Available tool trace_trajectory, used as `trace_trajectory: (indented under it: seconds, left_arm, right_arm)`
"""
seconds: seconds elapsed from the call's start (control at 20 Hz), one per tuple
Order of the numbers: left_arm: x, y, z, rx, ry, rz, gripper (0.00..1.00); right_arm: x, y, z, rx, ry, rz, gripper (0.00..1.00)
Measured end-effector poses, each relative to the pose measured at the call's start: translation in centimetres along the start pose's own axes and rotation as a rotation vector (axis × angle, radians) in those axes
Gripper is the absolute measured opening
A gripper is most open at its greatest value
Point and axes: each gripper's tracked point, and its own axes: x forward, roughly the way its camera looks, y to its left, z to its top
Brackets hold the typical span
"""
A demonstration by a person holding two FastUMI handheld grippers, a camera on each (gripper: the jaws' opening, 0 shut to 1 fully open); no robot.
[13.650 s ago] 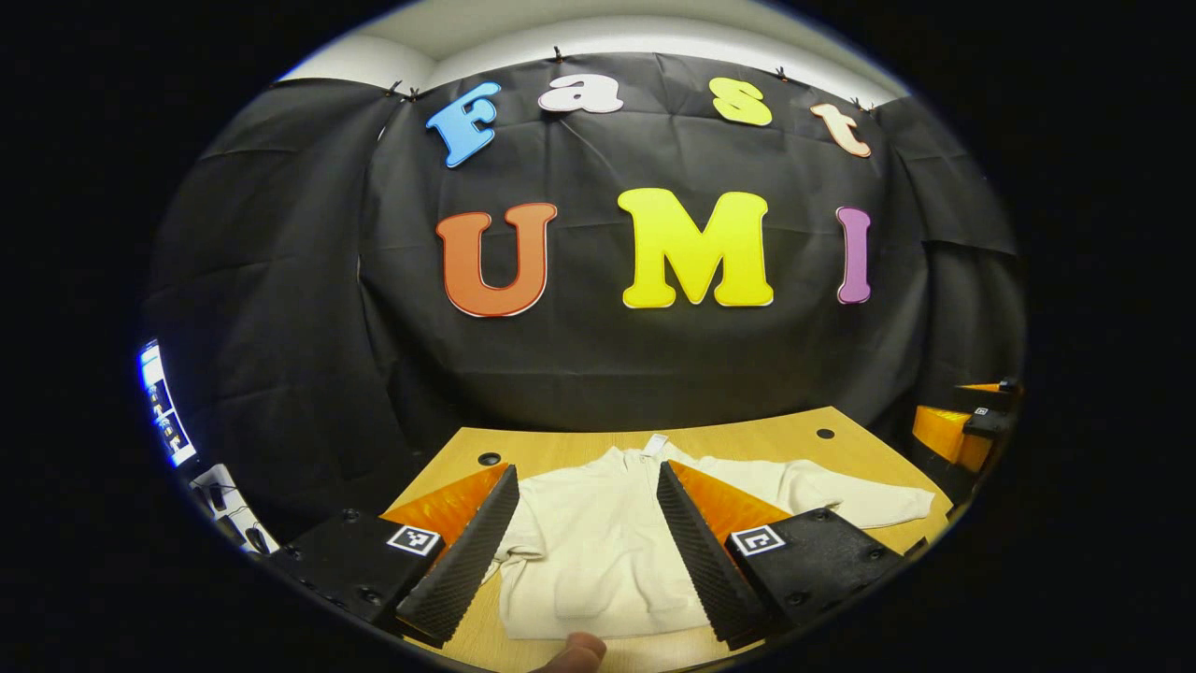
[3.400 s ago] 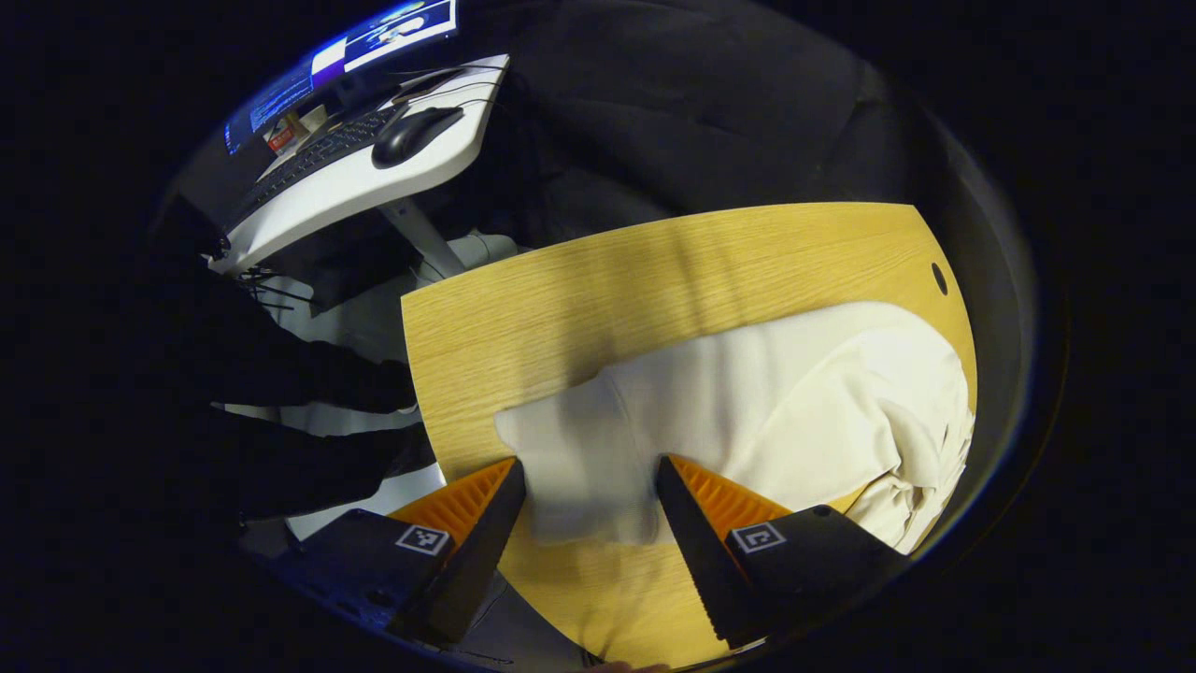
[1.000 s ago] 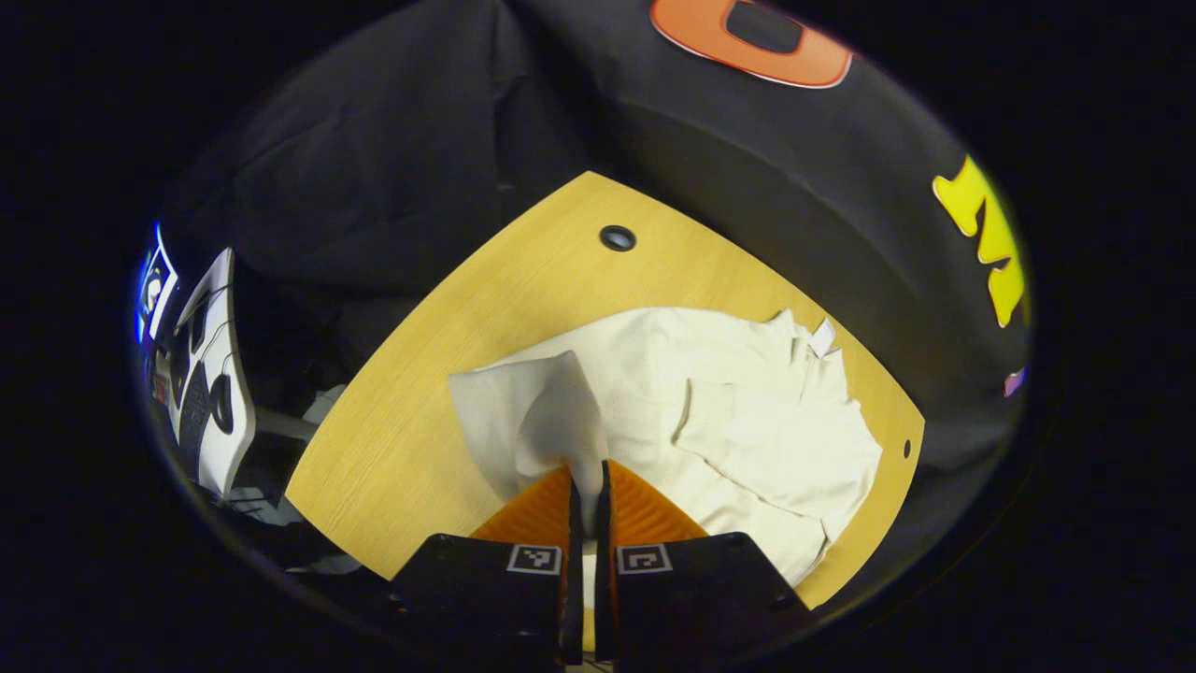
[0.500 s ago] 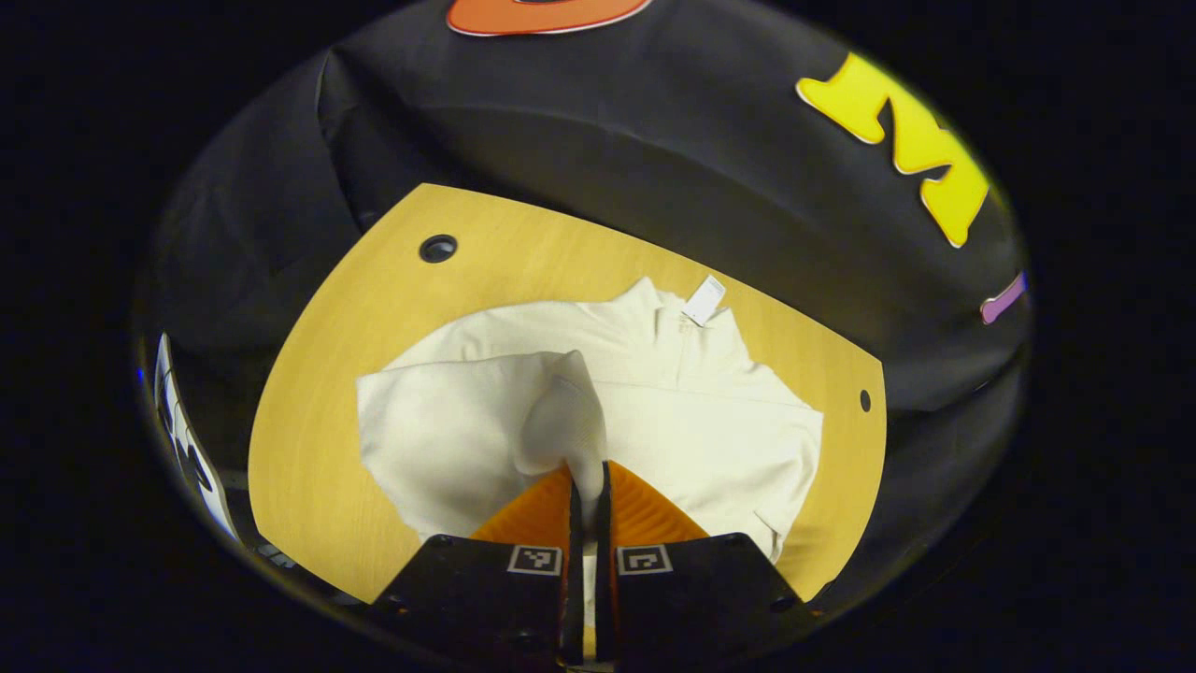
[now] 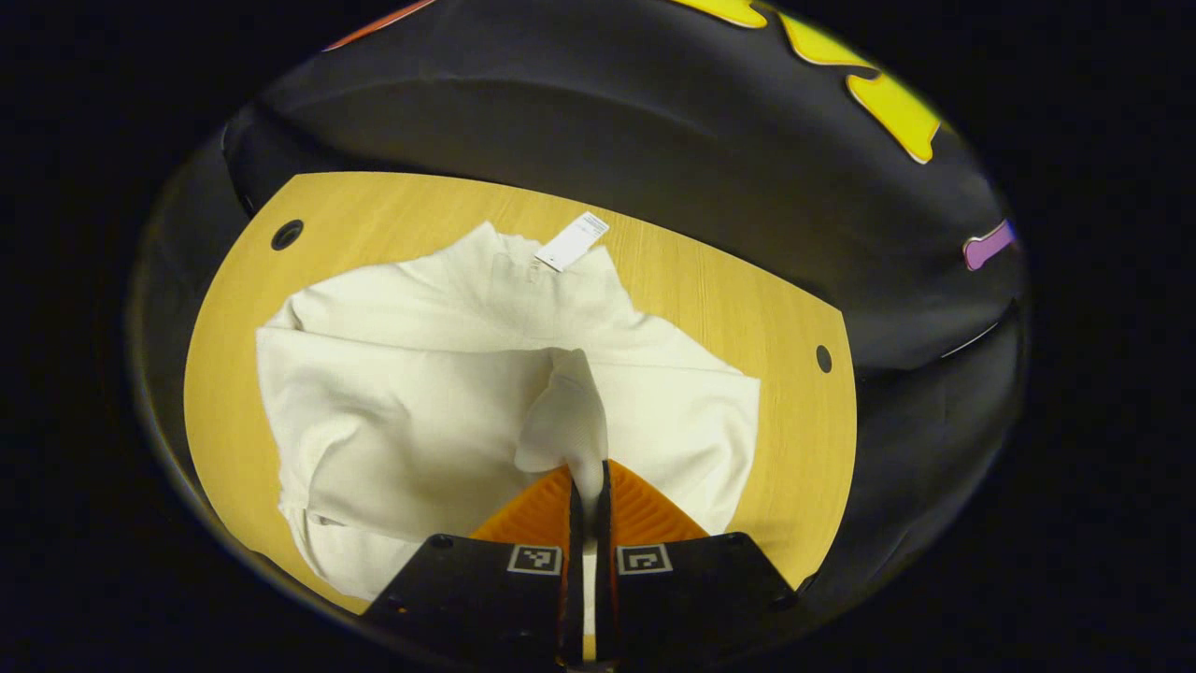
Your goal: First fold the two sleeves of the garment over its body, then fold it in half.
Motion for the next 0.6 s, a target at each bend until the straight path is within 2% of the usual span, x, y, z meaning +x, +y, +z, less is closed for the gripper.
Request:
trace_trajectory:
  seconds: [0.2, 0.45, 0.5, 0.6]
  left_arm:
    - [2.0, -4.6, -0.7, 0.036, 0.025, -0.047, 0.07]
    - [4.0, -8.5, -1.9, 0.078, 0.053, -0.036, 0.08]
    - [4.9, -7.5, -1.6, 0.078, 0.062, -0.031, 0.08]
    - [4.9, -8.1, -2.3, 0.069, 0.079, -0.02, 0.08]
  right_arm:
    - [-0.2, -1.5, 0.3, 0.001, 0.007, -0.007, 0.89]
    - [0.2, -2.8, 0.5, 0.021, 0.025, 0.002, 0.91]
    - [0.2, -3.1, 0.5, 0.017, 0.025, 0.002, 0.89]
    - [0.0, -3.7, 0.6, 0.013, 0.027, -0.004, 0.89]
